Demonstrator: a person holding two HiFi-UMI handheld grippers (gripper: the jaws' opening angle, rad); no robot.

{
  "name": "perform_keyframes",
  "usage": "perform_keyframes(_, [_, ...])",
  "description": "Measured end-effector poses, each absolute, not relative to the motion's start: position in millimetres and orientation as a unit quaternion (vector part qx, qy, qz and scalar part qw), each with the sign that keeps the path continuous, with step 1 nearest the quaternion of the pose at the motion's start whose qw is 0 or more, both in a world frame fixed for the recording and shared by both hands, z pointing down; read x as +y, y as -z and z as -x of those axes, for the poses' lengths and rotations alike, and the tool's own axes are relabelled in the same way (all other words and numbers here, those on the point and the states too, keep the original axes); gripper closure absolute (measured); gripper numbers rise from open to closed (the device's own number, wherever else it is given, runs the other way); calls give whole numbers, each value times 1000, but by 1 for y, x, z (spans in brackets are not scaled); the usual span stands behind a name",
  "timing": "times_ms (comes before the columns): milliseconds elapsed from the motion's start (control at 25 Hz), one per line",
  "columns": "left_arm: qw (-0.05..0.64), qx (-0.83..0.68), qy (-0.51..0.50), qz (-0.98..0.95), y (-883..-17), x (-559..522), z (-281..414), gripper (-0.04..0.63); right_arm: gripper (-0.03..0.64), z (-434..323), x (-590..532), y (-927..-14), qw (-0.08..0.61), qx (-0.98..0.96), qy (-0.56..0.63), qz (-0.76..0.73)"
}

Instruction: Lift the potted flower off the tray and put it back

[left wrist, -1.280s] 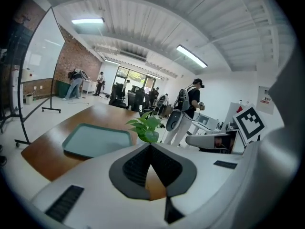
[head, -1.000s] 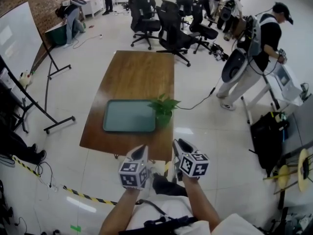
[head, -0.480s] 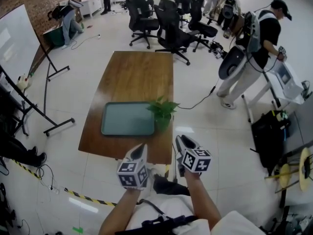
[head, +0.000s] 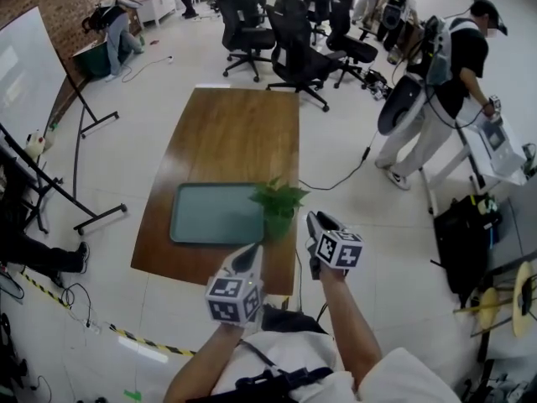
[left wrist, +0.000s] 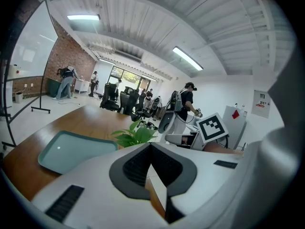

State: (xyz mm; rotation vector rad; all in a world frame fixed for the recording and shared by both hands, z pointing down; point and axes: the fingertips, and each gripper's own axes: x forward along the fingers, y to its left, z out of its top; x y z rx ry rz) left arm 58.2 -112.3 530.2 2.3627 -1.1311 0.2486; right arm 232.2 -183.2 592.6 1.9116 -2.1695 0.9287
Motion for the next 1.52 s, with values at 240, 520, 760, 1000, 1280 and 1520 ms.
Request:
perform_keyframes(240, [258,-421,-96,-864,-536,-133,-63,601,482,-241,-219,-622,67,-712,-334,-614])
perform_keyframes(520, [273,-431,-104,-854,-548,-152,-59,601,482,-232,-245,-670,102,-710,-369,-591])
perform_keyframes(760, [287,-444,-104,-842,-559,-156,-52,601,482,-223,-255,-693,117,-715,-385,-572])
perform_keyframes(1000, [300,-455,-105,-832,-567,-158,-45,601,482,-214,-263,-707,111,-712,-412,-558])
perform_keyframes(1280, [310,-473,-100,-819,-570,-158,-30,601,506,-204,-269,-718,90,-707,-444,-544])
perform_keyframes(1520, [314,-480,-100,-813,-575,-157,-21,601,529,-202,-272,-720,77,-701,-446,-551])
